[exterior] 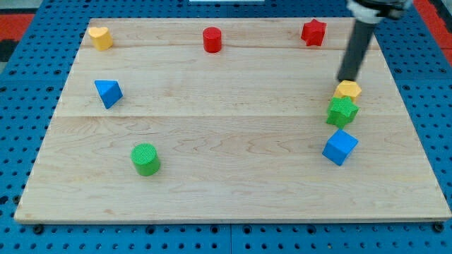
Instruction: Separate the green star from the yellow hexagon
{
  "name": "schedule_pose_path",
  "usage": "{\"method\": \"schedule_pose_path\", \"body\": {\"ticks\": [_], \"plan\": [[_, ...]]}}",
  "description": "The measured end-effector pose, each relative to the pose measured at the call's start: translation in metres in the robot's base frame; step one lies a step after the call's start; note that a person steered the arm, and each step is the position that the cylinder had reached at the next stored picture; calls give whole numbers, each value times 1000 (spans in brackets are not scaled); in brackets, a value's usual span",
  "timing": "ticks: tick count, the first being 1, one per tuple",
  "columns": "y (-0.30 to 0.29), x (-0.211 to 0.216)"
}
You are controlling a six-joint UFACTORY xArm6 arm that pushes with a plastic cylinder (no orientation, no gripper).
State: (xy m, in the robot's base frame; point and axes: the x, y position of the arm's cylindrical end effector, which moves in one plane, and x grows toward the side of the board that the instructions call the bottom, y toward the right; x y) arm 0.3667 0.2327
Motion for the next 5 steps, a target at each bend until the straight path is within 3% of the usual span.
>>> {"method": "schedule_pose_path", "body": {"ticks": [1, 2, 4, 5], "plan": [[53, 28], [42, 78], [-111, 73], [-138, 68]]}}
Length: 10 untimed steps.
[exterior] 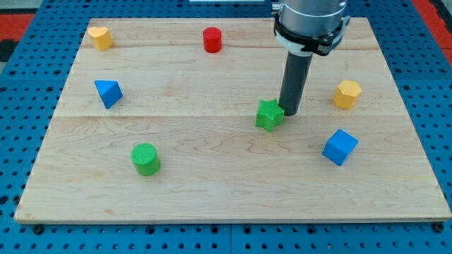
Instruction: Separate the green star from the yellow hexagon
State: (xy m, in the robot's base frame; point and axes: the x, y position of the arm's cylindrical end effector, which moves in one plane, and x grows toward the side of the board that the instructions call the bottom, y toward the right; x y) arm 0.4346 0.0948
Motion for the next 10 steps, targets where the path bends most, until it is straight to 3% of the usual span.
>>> {"method": "schedule_pose_path", "body": {"ticks": [2, 3, 4, 7, 10], "plan": [[-28, 0], [-116, 0], [-61, 7], [-97, 7], [-34, 2]]}}
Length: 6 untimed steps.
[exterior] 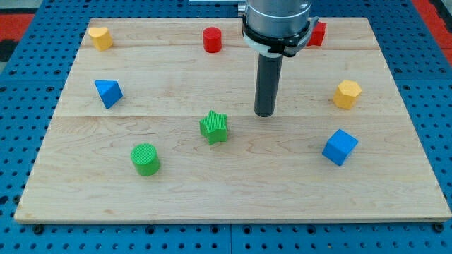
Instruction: Separate the green star from the yellow hexagon
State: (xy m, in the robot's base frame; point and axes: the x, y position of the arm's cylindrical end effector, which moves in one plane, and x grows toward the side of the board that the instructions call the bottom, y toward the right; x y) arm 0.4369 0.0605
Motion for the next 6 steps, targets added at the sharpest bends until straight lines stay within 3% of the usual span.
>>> {"method": "schedule_pose_path", "body": {"ticks": [1, 3, 6], "plan": [[4, 0], [77, -2], [132, 34]]}}
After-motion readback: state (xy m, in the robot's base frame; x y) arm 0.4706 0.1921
